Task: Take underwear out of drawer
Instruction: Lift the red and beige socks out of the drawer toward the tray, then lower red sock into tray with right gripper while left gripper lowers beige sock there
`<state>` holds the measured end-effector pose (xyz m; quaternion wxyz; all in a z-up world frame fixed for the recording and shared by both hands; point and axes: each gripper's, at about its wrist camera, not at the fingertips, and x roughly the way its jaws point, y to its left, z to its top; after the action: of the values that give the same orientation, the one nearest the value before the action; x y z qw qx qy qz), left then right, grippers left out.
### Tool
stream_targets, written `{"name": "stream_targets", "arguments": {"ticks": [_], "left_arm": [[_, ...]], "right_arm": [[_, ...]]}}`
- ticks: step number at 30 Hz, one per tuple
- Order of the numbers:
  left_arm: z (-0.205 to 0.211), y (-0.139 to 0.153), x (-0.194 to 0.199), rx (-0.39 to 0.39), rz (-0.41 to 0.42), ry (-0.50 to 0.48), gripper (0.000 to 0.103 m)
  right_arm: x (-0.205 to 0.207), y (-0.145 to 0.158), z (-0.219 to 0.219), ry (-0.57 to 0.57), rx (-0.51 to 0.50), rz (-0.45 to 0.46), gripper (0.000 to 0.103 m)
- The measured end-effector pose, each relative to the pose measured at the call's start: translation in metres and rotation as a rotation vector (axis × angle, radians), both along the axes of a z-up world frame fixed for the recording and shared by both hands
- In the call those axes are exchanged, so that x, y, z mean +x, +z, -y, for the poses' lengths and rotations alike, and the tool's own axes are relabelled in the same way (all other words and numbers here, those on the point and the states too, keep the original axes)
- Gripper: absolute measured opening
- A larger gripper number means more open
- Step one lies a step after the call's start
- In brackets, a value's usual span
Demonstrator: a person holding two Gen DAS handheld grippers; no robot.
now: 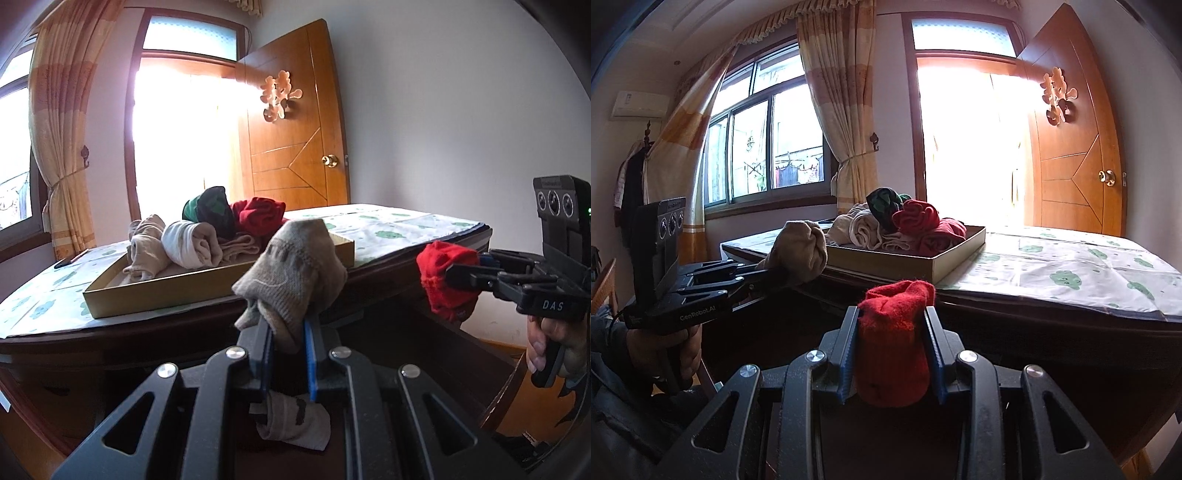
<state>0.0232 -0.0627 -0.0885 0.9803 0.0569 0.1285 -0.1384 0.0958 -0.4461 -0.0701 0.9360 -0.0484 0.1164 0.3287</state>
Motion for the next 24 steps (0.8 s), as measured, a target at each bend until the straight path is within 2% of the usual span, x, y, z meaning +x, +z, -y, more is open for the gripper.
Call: {"name": "stream_targets", "arguments": {"ticks": [8,24], "left_arm": [[0.001,0.004,0.004,-0.009,-0.018,-0.005,0.012],[0.003,0.033,0.030,0.050,-0.064,-0.002,0.012]], "right_arm": [[0.001,0.006,-0.003,0.005,-0.011,-0.010,0.036],[0.030,0.054,-0.018,0.027,-0.045,-0.030,0.036]]}}
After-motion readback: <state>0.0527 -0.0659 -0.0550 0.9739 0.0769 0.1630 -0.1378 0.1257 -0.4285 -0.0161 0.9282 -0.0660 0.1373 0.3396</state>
